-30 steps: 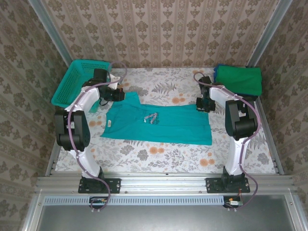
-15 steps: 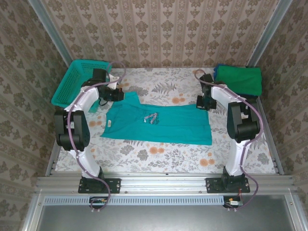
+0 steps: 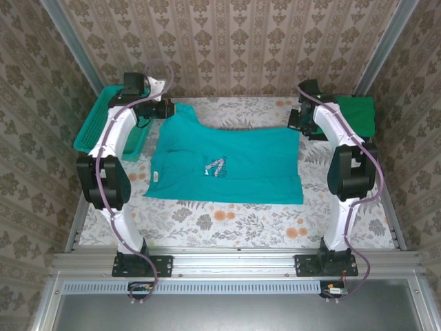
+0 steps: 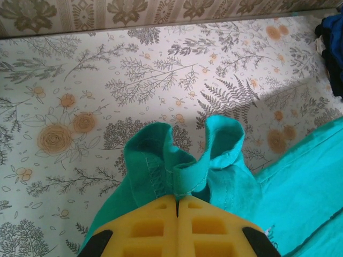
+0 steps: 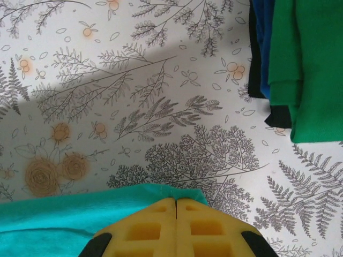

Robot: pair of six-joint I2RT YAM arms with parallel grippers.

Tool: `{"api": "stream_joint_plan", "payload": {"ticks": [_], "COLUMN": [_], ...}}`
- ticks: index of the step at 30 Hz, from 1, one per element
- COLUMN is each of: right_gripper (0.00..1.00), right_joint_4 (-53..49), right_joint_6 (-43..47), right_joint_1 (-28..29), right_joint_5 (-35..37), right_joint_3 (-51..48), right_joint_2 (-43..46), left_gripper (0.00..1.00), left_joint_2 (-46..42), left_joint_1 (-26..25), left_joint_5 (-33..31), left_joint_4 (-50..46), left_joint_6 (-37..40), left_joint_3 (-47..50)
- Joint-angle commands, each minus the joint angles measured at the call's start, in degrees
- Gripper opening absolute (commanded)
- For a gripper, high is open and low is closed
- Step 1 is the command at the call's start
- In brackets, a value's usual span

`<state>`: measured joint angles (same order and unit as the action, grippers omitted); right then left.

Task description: Fold and stack the t-shirts

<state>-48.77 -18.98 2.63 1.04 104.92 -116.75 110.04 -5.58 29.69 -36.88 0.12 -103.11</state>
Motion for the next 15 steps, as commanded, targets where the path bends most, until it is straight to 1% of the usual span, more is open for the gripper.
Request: {"api": "stream_joint_plan", "payload": {"ticks": [1, 5, 9, 12, 15], "right_gripper": [0.00, 0.00, 0.00, 0.00, 0.00], "right_joint_4": [-5.73, -5.91, -2.82, 1.26, 4.33], "right_joint_6": [2.04, 2.64, 2.81, 2.66, 1.92], "right_joint_1": [-0.52, -1.14, -1.14, -1.23, -1.70], "right_joint_5": [-2.62, -5.21, -6.29, -7.70, -8.02], "right_joint_3": [5.76, 6.21, -0.25, -8.97, -17.35], "right_joint_2": [-3.45, -3.97, 0.76, 6.03, 9.92], "left_gripper": [0.00, 0.00, 0.00, 0.00, 0.00], "left_joint_2": [2.78, 2.78, -1.27, -7.93, -16.42], "left_joint_1": [0.26, 0.22, 0.25, 0.04, -0.60], "left_joint_5": [1.33, 1.42, 1.20, 0.41, -0.73], "left_joint_4": [-3.86, -4.35, -3.39, -0.82, 3.62], "left_joint_6": [1.54, 1.99, 1.66, -0.27, -2.37], "left_joint_3": [-1.89, -0.56, 4.81, 13.67, 25.84]}}
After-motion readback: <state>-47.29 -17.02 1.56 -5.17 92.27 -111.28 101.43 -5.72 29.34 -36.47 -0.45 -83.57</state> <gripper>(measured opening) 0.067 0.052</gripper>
